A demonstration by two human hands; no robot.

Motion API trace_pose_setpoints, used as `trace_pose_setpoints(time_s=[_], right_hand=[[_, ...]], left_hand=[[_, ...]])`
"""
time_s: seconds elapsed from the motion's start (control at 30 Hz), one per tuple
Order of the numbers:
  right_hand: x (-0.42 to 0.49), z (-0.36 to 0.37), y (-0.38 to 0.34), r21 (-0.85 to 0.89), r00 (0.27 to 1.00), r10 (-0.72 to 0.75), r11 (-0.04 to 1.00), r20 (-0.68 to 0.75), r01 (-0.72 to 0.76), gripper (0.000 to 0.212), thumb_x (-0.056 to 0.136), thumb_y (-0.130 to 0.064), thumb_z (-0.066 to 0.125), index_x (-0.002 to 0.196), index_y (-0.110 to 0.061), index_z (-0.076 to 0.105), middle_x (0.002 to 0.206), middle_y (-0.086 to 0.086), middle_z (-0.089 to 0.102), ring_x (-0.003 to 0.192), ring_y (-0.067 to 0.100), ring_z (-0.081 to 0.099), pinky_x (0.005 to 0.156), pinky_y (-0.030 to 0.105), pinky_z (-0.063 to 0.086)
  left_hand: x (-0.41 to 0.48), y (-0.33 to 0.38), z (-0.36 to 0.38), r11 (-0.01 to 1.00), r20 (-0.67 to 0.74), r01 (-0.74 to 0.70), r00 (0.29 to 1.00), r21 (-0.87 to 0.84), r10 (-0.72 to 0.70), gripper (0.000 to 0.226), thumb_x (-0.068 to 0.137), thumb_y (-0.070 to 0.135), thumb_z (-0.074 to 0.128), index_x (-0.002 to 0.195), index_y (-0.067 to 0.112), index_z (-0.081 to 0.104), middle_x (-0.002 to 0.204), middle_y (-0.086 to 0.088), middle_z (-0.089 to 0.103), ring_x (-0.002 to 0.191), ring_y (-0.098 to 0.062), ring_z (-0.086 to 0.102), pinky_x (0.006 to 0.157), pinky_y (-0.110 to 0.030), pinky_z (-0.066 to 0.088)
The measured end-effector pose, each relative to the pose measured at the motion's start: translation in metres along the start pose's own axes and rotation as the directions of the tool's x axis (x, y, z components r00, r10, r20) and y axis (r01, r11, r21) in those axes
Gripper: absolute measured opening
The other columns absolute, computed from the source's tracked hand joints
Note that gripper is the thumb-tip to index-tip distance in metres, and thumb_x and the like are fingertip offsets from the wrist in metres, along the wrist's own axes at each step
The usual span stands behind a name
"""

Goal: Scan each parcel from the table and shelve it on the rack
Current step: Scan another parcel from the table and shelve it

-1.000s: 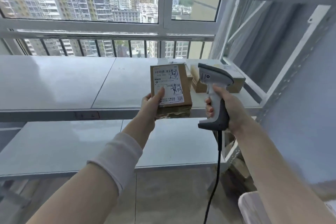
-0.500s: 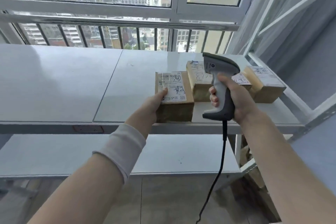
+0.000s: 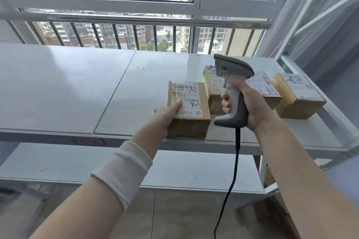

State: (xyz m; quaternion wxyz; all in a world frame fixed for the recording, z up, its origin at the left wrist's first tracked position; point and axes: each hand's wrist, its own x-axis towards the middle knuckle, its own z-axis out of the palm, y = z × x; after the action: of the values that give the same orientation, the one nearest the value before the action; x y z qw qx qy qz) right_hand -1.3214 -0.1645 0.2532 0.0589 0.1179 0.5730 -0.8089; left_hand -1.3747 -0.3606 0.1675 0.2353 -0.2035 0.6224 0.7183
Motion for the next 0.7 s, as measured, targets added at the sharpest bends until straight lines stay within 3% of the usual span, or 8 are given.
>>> trace_pose_setpoints(time_s=[0.07, 0.13, 0.2, 0.27, 0.33, 0.4, 0.5, 0.7], right_hand=[[0.003, -0.001, -0.001, 0.000, 1.000, -0.002, 1.000, 0.004, 0.002, 0.024, 0.094, -0.034, 0.053, 0.085, -0.011, 0.051, 0.057, 0.001, 0.054, 0.043, 0.012, 0.046, 0.042, 0.020, 0.041], [0.004, -0.002, 0.000, 0.002, 1.000, -0.005, 1.000, 0.010, 0.005, 0.023, 0.094, -0.033, 0.053, 0.085, -0.012, 0.051, 0.057, 0.001, 0.054, 0.044, 0.012, 0.046, 0.042, 0.020, 0.041], [0.007, -0.004, 0.001, 0.004, 1.000, -0.006, 1.000, 0.016, 0.006, 0.022, 0.094, -0.032, 0.053, 0.085, -0.013, 0.051, 0.056, 0.001, 0.054, 0.044, 0.012, 0.046, 0.042, 0.019, 0.041], [0.009, -0.004, 0.002, 0.005, 1.000, 0.001, 1.000, 0.025, -0.001, 0.021, 0.094, -0.032, 0.053, 0.086, -0.012, 0.050, 0.056, 0.001, 0.054, 0.043, 0.012, 0.046, 0.042, 0.019, 0.041], [0.011, -0.004, 0.002, -0.002, 1.000, 0.005, 1.000, 0.030, -0.005, 0.021, 0.094, -0.031, 0.053, 0.085, -0.012, 0.051, 0.056, 0.001, 0.054, 0.043, 0.012, 0.046, 0.041, 0.019, 0.041], [0.014, -0.003, 0.002, -0.009, 0.999, 0.011, 1.000, 0.033, -0.011, 0.022, 0.094, -0.031, 0.053, 0.083, -0.011, 0.051, 0.057, 0.002, 0.054, 0.043, 0.012, 0.046, 0.041, 0.020, 0.041], [0.017, -0.004, 0.001, -0.022, 0.999, 0.008, 1.000, 0.040, -0.007, 0.023, 0.094, -0.031, 0.052, 0.082, -0.012, 0.052, 0.057, 0.002, 0.054, 0.044, 0.012, 0.046, 0.041, 0.020, 0.041], [0.028, -0.006, 0.001, -0.040, 1.000, 0.004, 0.999, 0.029, -0.003, 0.025, 0.094, -0.032, 0.053, 0.082, -0.011, 0.053, 0.060, 0.004, 0.053, 0.044, 0.014, 0.045, 0.042, 0.021, 0.041]], left_hand=[[-0.014, 0.001, 0.001, 0.988, -0.106, -0.059, 0.992, 0.144, 0.075, 0.126, 0.042, 0.074, 0.071, 0.144, 0.016, 0.024, 0.137, -0.008, 0.045, 0.122, -0.027, 0.050, 0.100, -0.044, 0.046], [-0.029, -0.002, 0.000, 0.928, -0.153, -0.187, 0.957, 0.322, 0.246, 0.115, 0.055, 0.075, 0.067, 0.147, 0.026, 0.017, 0.146, -0.010, 0.031, 0.135, -0.027, 0.033, 0.111, -0.047, 0.031], [-0.045, -0.007, -0.003, 0.795, -0.091, -0.424, 0.857, 0.433, 0.507, 0.097, 0.068, 0.060, 0.071, 0.146, 0.029, 0.022, 0.148, -0.008, 0.026, 0.139, -0.023, 0.026, 0.114, -0.048, 0.027], [-0.052, -0.015, -0.007, 0.618, 0.034, -0.578, 0.744, 0.534, 0.667, 0.092, 0.066, 0.046, 0.077, 0.144, 0.030, 0.030, 0.150, -0.006, 0.025, 0.142, -0.020, 0.023, 0.115, -0.043, 0.026], [-0.049, -0.025, -0.009, 0.507, 0.119, -0.603, 0.708, 0.616, 0.696, 0.094, 0.061, 0.037, 0.084, 0.142, 0.028, 0.035, 0.153, -0.008, 0.024, 0.143, -0.017, 0.020, 0.114, -0.028, 0.021], [-0.044, -0.031, -0.008, 0.464, 0.131, -0.606, 0.687, 0.646, 0.715, 0.094, 0.058, 0.033, 0.087, 0.139, 0.022, 0.041, 0.149, -0.010, 0.034, 0.141, -0.016, 0.025, 0.110, -0.021, 0.023], [-0.035, -0.029, -0.006, 0.469, 0.101, -0.609, 0.671, 0.640, 0.734, 0.092, 0.057, 0.029, 0.089, 0.136, 0.017, 0.044, 0.140, -0.006, 0.046, 0.134, -0.017, 0.038, 0.108, -0.021, 0.030], [-0.005, -0.002, -0.010, 0.497, 0.081, -0.602, 0.683, 0.625, 0.726, 0.092, 0.059, 0.025, 0.088, 0.138, 0.020, 0.042, 0.141, -0.001, 0.043, 0.128, -0.012, 0.040, 0.104, -0.017, 0.029]])
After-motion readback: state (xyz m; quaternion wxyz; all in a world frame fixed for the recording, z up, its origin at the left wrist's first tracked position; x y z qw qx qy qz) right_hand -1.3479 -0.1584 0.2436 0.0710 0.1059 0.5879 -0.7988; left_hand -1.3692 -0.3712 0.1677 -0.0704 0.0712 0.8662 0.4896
